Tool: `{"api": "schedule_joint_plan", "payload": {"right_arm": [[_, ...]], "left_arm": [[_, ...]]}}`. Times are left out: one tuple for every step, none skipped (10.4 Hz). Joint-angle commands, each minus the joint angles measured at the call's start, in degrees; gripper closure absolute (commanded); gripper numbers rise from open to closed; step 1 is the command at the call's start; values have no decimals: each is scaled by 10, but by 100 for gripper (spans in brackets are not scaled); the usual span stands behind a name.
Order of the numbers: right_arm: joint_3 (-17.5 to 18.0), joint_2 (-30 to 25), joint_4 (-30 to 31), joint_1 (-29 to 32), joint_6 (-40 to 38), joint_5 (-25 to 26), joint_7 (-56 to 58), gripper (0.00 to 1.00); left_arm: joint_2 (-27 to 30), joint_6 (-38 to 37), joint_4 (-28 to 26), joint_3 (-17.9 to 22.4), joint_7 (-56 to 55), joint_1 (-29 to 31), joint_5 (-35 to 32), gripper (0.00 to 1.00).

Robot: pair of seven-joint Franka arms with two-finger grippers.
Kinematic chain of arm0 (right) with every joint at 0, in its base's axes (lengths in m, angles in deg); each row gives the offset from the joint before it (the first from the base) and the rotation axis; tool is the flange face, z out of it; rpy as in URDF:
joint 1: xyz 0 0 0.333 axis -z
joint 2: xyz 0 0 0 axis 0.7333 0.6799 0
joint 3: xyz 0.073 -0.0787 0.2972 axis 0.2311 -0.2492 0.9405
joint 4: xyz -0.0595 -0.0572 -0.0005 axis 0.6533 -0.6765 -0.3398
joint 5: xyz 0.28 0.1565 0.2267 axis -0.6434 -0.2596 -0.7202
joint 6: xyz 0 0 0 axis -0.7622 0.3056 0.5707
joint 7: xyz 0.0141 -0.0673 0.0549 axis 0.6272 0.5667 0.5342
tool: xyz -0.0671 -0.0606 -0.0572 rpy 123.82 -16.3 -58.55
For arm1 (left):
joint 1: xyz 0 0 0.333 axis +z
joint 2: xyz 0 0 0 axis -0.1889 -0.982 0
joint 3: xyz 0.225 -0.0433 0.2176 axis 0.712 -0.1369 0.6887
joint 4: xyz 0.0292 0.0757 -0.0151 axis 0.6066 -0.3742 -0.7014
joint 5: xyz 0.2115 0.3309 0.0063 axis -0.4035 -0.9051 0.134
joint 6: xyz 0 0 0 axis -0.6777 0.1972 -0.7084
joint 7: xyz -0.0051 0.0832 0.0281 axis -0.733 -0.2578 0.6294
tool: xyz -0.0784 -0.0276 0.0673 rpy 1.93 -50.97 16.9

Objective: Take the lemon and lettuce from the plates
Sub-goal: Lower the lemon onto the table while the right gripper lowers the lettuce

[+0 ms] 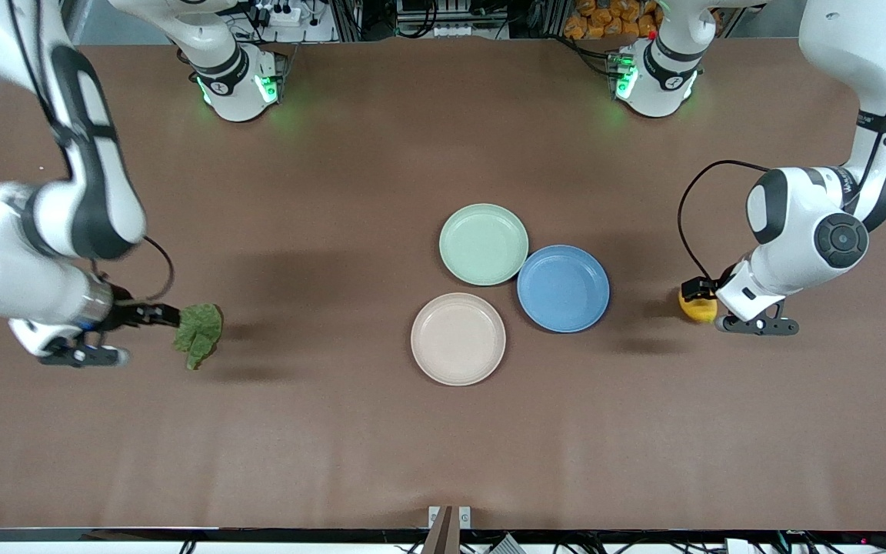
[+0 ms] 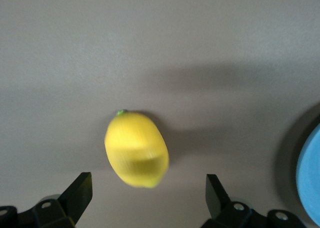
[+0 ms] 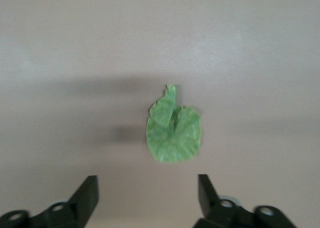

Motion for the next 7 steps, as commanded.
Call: {"api": "schedule_joint_plan", "payload": {"right_arm": [[17,-63,-26,16,-70,-1,4,0],[17,-94,-26,18,-73,-1,4,0],[17,-118,-30,19,-87,0,4,0],[17,-134,-43,20,-107,0,4,0],[17,-137,-75,20,-144,1,4,0],[16,-138,-107,19,-181,1,3,0],[15,-138,-129,20,-202,1,4,0]], "left_arm": [[59,-6,-24,-8,-53,6,-5,0],[86,-6,-46,-13,-58,6,-5,0],[118,-5,-75,-16,-69,6,-4,0],[154,-4,-105,-24,-87,6,-1,0],[188,-4,-130,-32,-91,6,1,0],[221,-4,-151,-32,-92,6,1,0],[242,-5,-161,-31,-91,7,1,0]]}}
